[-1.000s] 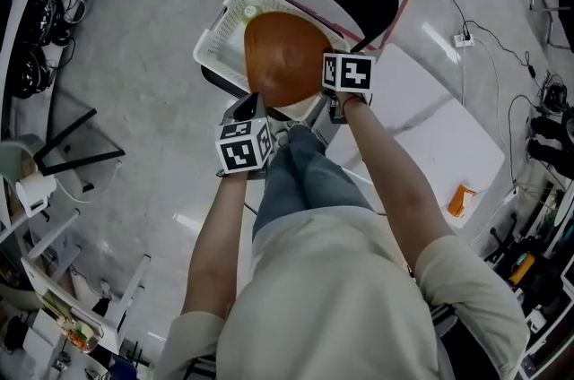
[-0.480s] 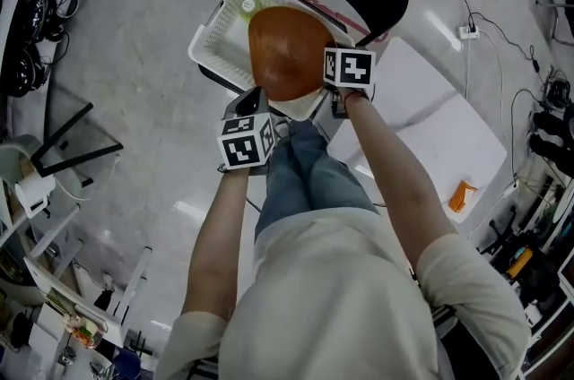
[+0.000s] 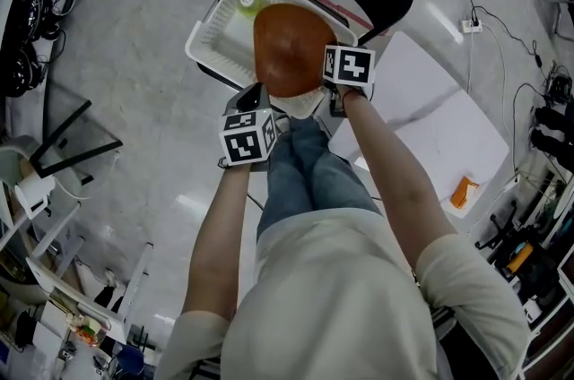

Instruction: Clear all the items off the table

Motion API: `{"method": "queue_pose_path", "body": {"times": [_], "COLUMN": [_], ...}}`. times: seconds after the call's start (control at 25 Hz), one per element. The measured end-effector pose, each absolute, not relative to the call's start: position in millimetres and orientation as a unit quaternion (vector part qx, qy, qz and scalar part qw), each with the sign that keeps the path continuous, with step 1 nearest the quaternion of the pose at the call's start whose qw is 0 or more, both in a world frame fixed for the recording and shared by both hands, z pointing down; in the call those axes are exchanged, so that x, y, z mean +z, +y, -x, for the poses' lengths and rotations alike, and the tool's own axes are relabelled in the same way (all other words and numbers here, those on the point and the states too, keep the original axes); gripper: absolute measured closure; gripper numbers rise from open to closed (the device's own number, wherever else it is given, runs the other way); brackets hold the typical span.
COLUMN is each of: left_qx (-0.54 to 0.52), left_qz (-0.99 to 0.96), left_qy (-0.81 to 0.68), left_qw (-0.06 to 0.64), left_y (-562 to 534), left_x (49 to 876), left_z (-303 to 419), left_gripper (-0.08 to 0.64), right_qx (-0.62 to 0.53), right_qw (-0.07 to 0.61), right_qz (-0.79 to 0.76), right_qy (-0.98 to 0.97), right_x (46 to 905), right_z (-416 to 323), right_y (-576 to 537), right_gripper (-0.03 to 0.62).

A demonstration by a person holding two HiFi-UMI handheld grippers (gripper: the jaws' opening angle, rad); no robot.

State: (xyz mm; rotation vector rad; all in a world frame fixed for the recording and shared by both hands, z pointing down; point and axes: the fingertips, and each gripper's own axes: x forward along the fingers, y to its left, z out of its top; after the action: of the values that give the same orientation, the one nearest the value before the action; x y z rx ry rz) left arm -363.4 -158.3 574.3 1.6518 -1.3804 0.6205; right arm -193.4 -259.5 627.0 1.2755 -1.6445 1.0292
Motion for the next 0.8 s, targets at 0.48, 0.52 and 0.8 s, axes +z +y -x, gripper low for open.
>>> {"method": "queue_pose_path", "body": {"times": [0.48, 0.52, 0.8], "left_qx": [0.252, 0.252, 0.254], "left_qz": [-0.666, -0.666, -0.671], "left_qy": [-0.549, -0.548, -0.543], "left_qw": [0.438, 0.438, 0.436], "left_y": [-155, -155, -152], "left_x": [576, 576, 574], "left_z": [356, 354, 351], "left_gripper": [0.551, 0.551, 0.552], "right_qx": [0.428, 0.431, 0.444], "right_qw": [0.389, 0.384, 0.336], "right_qz": [-0.489, -0.484, -0.491], "right_qy": [-0.653, -0.657, -0.67], "right_x": [631, 631, 617], "right_z": [201, 205, 215], "right_y": [-255, -255, -261], "right_gripper": [0.488, 0.459, 0.437]}}
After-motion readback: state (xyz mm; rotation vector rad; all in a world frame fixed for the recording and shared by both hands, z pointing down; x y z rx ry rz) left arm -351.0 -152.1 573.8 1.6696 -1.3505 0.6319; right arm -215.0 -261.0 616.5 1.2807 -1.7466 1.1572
